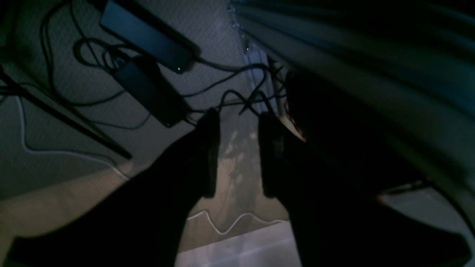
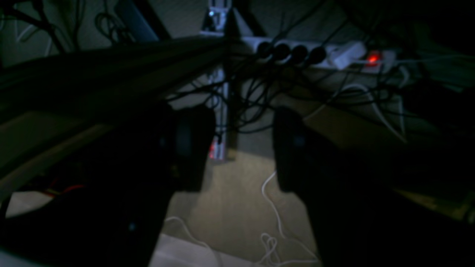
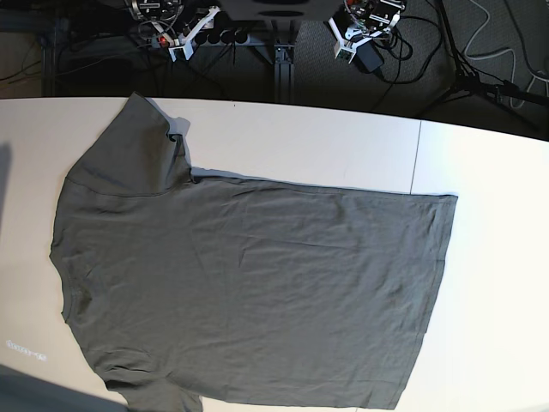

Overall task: Fold the T-shirt properly
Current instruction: 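Move both grippers down toward the shirt's collar-side corners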

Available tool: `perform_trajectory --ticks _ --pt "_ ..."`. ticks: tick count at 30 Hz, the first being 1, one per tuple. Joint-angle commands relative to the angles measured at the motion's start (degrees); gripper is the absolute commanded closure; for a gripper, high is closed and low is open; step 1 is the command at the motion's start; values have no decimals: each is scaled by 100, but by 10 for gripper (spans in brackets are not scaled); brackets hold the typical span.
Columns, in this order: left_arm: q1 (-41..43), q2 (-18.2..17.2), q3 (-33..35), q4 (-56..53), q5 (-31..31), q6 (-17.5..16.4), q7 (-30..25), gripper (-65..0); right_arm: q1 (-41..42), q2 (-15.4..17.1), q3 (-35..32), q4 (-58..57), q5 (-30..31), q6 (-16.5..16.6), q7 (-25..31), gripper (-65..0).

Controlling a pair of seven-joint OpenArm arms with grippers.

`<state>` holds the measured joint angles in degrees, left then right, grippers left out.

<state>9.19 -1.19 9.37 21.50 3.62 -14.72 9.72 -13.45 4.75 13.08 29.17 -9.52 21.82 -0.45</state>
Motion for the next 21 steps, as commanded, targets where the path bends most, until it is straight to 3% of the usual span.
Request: perform_trajectory --ticks 1,4,8,10,16,21 --pt "129 -46 -7 146 -11 -162 -4 -215 -162 85 -24 155 142 -184 37 -296" --pt "483 -164 -7 684 -310 -345 22 -215 -566 284 -118 638 531 -168 -55 -295" --pt "1038 -413 -7 1753 -691 -1191 267 -215 -1237 588 -175 1617 1631 -61 -787 -295" --pt "1360 -542 -7 2450 -1045 -1414 437 -215 -1631 748 -175 2260 2243 -59 -1261 -295" --pt "2551 -1003 -7 5066 -1709 -1467 643 -215 -2868 1331 -175 4546 3388 -59 -2277 -295" --pt "3418 -1447 -24 7208 -2144 -1467 984 -215 -3748 1840 11 6428 4017 -59 -2647 -295"
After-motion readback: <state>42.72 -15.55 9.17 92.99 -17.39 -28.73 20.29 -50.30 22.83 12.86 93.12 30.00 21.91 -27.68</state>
